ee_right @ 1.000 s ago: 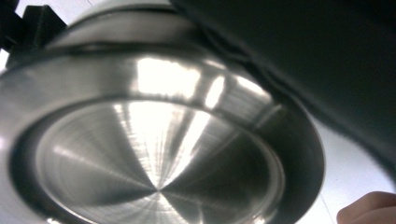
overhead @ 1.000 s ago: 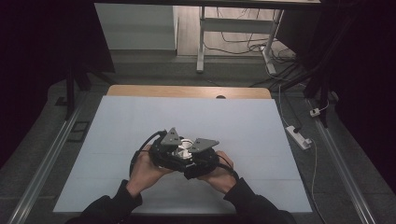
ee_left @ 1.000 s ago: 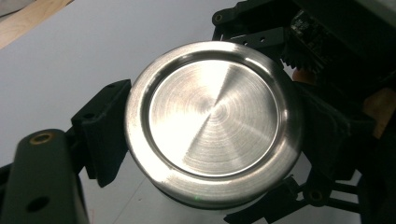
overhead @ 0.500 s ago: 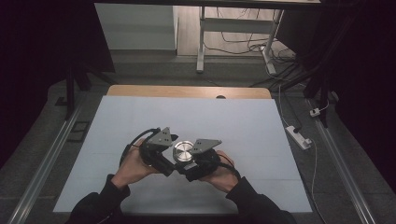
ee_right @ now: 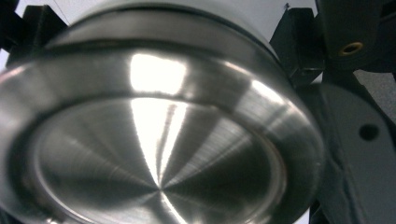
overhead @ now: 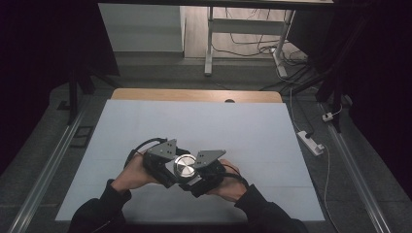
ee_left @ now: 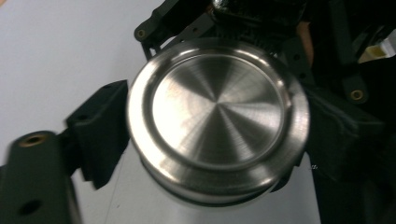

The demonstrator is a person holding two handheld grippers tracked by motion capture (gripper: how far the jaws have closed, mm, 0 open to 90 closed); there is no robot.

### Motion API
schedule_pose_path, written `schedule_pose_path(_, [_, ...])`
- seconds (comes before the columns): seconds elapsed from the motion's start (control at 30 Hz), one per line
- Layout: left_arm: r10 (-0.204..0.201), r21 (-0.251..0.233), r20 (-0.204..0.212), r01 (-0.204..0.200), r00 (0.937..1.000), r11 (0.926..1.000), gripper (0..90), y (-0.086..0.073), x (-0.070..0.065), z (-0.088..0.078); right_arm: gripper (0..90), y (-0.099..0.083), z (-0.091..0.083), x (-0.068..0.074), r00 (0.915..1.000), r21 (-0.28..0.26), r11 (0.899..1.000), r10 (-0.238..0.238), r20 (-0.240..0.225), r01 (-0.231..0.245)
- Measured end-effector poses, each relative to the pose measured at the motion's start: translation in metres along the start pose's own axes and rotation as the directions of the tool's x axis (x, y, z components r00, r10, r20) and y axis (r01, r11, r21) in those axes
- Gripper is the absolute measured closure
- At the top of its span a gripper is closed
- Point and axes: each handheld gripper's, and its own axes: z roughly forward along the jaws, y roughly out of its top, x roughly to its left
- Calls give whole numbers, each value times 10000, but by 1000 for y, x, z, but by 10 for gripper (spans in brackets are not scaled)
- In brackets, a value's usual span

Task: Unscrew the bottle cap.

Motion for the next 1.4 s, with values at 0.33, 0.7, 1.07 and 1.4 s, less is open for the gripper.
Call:
schedule_pose_path(0.33, [-1289,154,-1386,1323,9819,9911,188,6,0,10,147,-2,2,-5,9918,75,9979,628,1110,-640])
schedule_pose_path(0.7, [-2364,157,-2726,2500,9326,9681,190,16,-2,24,147,-5,5,-9,9624,56,9874,1527,2247,-1580])
schedule_pose_path(1.07, [-2576,69,-2935,2715,9206,9624,191,20,-3,25,147,-5,4,-11,9587,-69,9863,1620,2338,-1650])
schedule_pose_path(1.4, [-2651,318,-3043,2879,9150,9571,189,25,-4,26,147,-5,4,-11,9556,-105,9856,1661,2432,-1687])
